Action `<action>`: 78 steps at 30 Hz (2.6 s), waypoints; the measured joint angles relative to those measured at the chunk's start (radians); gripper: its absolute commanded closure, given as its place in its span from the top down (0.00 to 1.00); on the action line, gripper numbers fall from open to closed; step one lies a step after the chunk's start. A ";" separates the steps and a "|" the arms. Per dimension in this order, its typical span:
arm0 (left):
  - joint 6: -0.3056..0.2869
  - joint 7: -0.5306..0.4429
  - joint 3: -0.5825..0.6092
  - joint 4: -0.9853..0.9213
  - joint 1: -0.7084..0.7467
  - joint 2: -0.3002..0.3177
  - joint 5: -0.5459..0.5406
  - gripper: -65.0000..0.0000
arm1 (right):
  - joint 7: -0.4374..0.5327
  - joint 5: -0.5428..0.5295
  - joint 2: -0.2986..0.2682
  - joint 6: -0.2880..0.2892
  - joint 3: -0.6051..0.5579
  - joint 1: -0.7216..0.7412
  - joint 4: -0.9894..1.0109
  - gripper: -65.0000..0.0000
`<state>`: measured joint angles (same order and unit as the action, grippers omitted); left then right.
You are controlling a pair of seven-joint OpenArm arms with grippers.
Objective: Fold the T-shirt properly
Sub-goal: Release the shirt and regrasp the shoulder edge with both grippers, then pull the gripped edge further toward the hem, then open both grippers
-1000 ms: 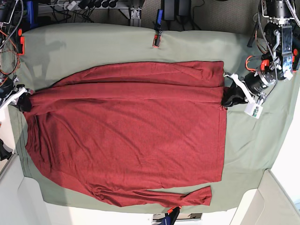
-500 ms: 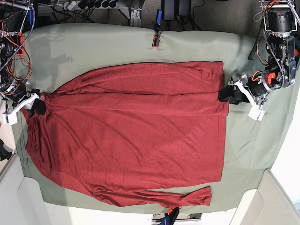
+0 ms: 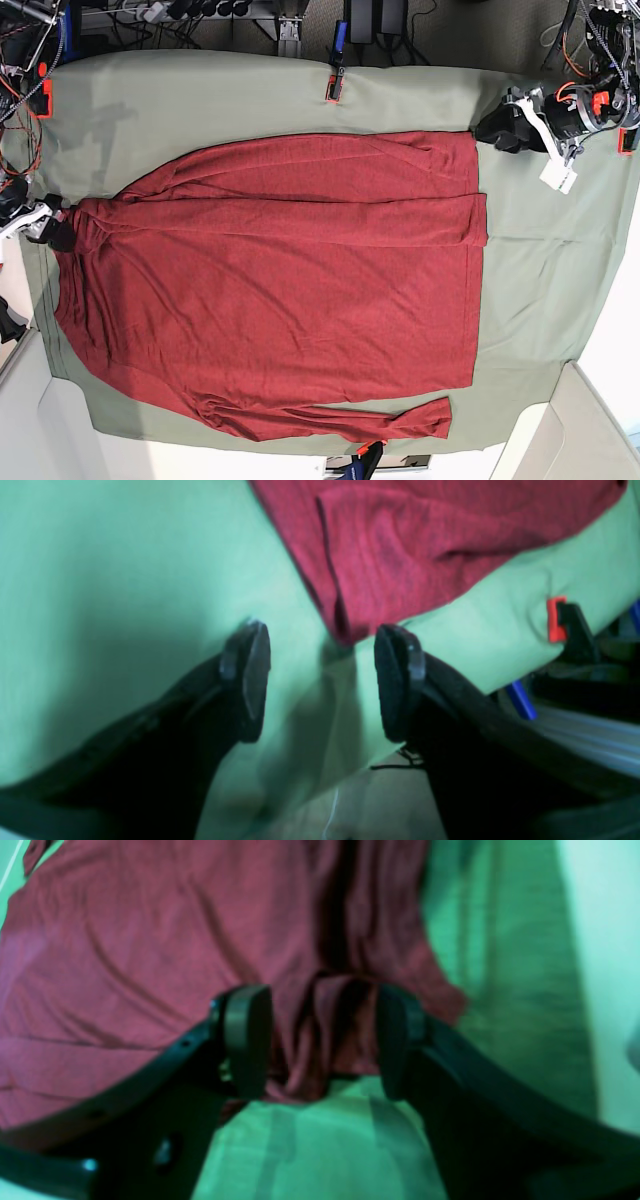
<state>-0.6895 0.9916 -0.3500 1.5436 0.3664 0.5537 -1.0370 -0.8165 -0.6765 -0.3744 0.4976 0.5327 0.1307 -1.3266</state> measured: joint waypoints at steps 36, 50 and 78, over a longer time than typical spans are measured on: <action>-0.004 -0.131 -0.024 0.043 -0.003 -0.216 0.166 0.00 | 0.108 0.108 0.145 -0.035 -0.006 -0.087 0.000 0.13; 0.000 -0.050 -0.145 0.295 0.134 -0.136 0.053 0.00 | 0.013 0.088 0.135 -0.016 0.109 -0.174 -0.157 0.00; -0.005 -0.172 0.005 -0.013 -0.252 -0.038 0.210 0.00 | 0.042 0.141 0.139 -0.008 0.083 0.149 0.155 0.00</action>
<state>-0.6949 0.8196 -0.3447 1.5307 0.1146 0.5156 -0.8272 -0.7750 -0.5354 -0.2356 0.4892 0.6159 0.2798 -1.1713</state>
